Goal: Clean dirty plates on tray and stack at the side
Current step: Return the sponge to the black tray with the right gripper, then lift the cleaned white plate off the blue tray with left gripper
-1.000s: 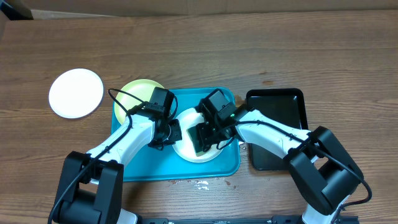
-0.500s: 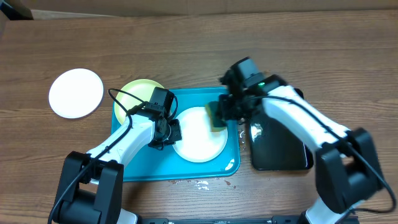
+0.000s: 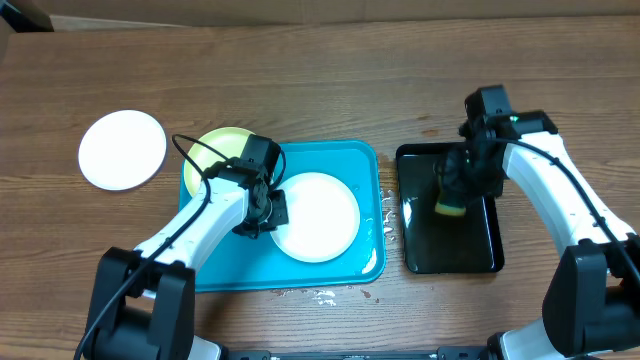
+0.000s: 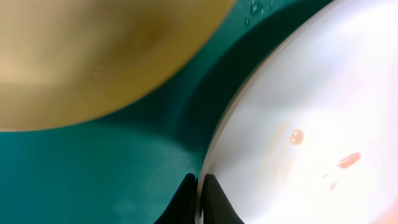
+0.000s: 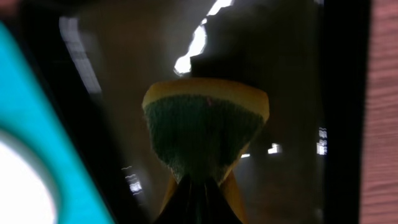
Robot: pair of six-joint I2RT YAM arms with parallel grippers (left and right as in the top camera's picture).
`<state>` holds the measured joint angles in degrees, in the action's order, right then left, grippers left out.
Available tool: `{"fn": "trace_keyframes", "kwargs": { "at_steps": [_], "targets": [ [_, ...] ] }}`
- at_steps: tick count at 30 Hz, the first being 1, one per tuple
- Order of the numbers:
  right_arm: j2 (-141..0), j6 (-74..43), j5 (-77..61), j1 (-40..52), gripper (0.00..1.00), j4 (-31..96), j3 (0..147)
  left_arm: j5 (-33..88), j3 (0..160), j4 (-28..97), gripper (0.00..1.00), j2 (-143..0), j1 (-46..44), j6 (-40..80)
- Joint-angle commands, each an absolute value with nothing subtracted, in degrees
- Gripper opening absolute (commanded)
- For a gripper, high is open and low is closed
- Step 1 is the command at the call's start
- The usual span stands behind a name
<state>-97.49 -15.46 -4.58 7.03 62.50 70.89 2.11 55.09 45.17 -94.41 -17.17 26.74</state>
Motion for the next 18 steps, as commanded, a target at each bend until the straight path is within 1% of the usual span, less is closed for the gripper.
{"fn": "trace_keyframes", "kwargs": {
  "at_steps": [1,6,11,15,16,17,18],
  "targets": [
    [-96.62,-16.53,1.85,6.26,0.04,60.38,66.81,-5.15,58.37,46.81,0.04,-89.78,-17.69,25.71],
    [-96.66,-16.56,2.52,6.24,0.04,55.53,61.78,-14.59,59.02,47.88,0.04,-84.64,-21.21,25.71],
    [-96.66,-16.53,2.83,6.24,0.04,51.42,57.89,-28.25,59.05,47.79,0.04,-80.36,-28.91,25.67],
    [-96.66,-16.51,3.40,6.24,0.11,49.71,56.53,-41.41,59.05,47.64,0.04,-79.35,-36.77,25.19],
    [-96.66,-16.51,3.40,6.24,0.15,49.54,56.34,-45.28,59.05,47.53,0.04,-79.37,-39.29,24.77],
    [-96.66,-16.51,3.40,6.24,0.22,49.41,56.14,-49.58,59.05,47.35,0.04,-79.37,-42.17,24.43],
    [-96.66,-16.51,3.38,6.24,0.25,49.34,56.05,-51.81,59.05,47.27,0.04,-79.37,-43.66,24.38]
  ]
}}
